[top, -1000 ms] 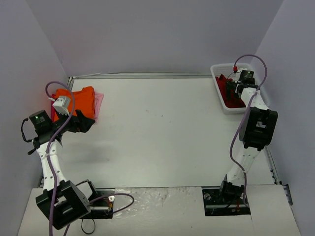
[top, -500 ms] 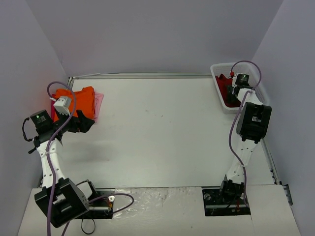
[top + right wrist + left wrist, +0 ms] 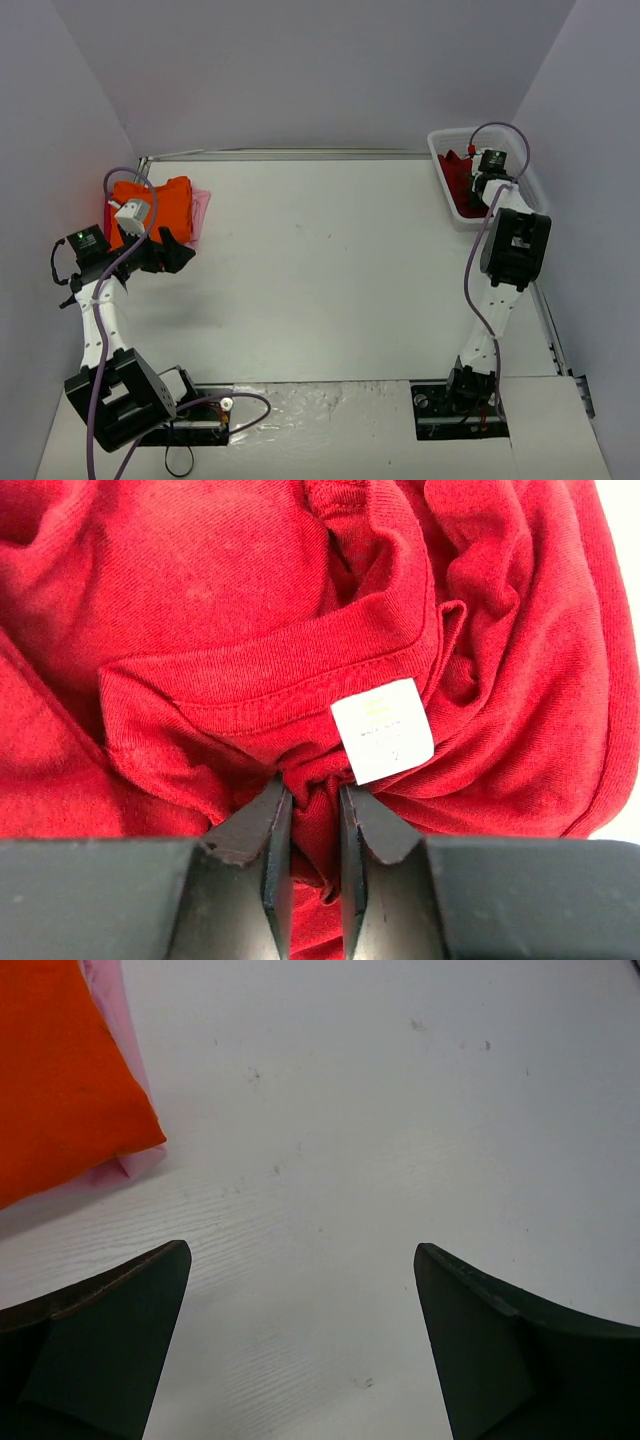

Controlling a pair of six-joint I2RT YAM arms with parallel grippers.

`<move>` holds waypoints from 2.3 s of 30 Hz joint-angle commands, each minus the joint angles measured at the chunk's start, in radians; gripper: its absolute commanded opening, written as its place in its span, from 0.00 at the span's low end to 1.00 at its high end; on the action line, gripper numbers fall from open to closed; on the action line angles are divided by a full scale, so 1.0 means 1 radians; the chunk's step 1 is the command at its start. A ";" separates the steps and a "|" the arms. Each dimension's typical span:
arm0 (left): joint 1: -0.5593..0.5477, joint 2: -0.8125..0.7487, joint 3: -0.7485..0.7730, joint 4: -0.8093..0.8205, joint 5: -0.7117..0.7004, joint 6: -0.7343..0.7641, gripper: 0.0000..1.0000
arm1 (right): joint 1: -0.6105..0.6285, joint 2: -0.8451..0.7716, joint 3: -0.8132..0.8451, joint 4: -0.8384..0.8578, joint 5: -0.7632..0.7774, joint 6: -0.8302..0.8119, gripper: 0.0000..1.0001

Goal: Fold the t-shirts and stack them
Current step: Grab crumpled tshirt from bin with the right arm, then move the tshirt to the center of the board

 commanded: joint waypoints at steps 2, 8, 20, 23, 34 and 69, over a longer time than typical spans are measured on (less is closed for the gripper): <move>-0.005 -0.013 0.045 -0.009 0.042 0.033 0.94 | -0.007 -0.120 -0.055 -0.057 -0.038 0.008 0.00; -0.009 -0.022 0.048 -0.020 0.036 0.033 0.94 | -0.004 -0.323 -0.096 -0.057 -0.084 0.025 0.00; -0.011 -0.041 0.050 -0.031 0.017 0.030 0.94 | 0.031 -0.550 -0.089 -0.059 -0.086 0.044 0.00; -0.011 -0.039 0.050 -0.031 0.016 0.032 0.94 | 0.048 -0.597 -0.076 -0.060 -0.101 0.048 0.00; -0.011 -0.044 0.050 -0.029 -0.004 0.030 0.94 | 0.246 -0.777 0.074 -0.083 -0.096 0.028 0.00; -0.011 -0.036 0.053 -0.042 -0.018 0.038 0.94 | 0.493 -0.892 -0.274 -0.448 -0.655 -0.164 0.93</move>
